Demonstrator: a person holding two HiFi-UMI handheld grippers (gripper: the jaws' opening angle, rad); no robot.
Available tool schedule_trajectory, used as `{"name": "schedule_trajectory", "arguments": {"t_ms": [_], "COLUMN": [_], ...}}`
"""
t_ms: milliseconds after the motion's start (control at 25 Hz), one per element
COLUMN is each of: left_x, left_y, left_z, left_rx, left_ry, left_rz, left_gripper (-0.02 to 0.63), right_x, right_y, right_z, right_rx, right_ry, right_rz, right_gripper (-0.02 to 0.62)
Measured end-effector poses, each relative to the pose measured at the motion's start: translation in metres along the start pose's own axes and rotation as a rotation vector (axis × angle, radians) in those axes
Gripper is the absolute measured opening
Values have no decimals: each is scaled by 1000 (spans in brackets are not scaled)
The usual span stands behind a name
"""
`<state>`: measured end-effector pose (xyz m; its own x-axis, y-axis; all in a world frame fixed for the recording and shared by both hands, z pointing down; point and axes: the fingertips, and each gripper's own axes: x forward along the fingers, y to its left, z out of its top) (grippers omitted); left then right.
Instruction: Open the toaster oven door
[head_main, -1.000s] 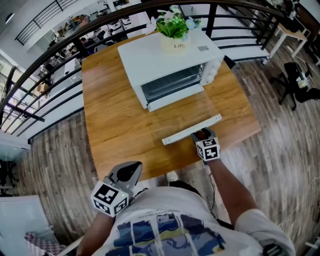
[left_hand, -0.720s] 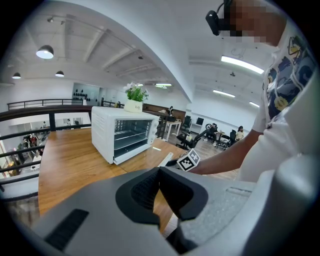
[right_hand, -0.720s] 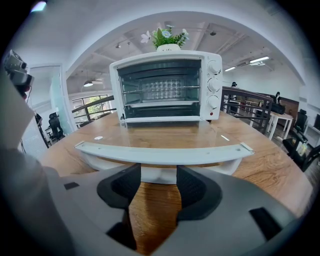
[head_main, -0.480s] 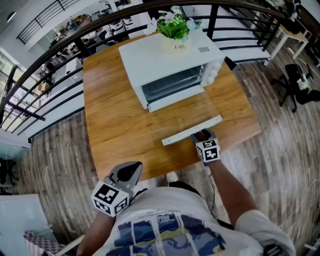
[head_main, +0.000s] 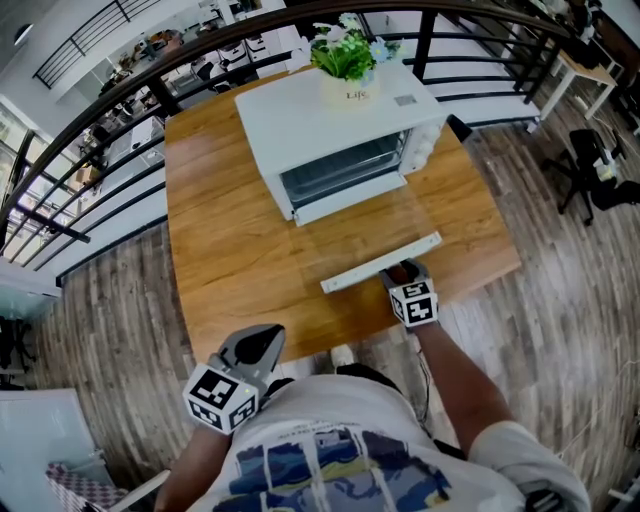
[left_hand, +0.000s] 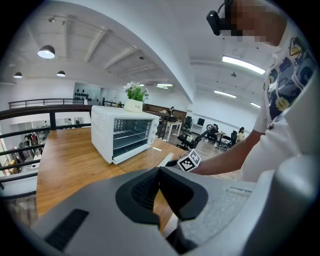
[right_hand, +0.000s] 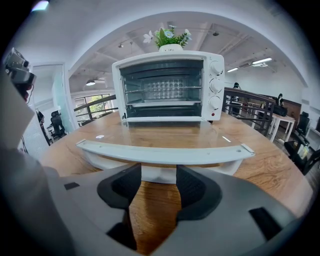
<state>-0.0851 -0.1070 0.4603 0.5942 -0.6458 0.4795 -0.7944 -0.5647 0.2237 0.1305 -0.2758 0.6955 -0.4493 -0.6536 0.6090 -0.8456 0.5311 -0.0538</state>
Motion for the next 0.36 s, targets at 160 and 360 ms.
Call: {"name": "schedule_trajectory", "arguments": {"t_ms": [160,360], "left_x": [2,5], "left_y": [-2,-4], "left_z": [0,1], "left_rx": [3,5], "left_ry": [-2,1], "left_rz": [-3,-5], "left_gripper": [3,3], "right_x": [0,0], "right_y": [-1,-2], "right_z": [-2,-1], "right_rx": [-5,-4], "right_ry": [5,1], "right_rz": [1,3], "right_gripper": [215,215]}}
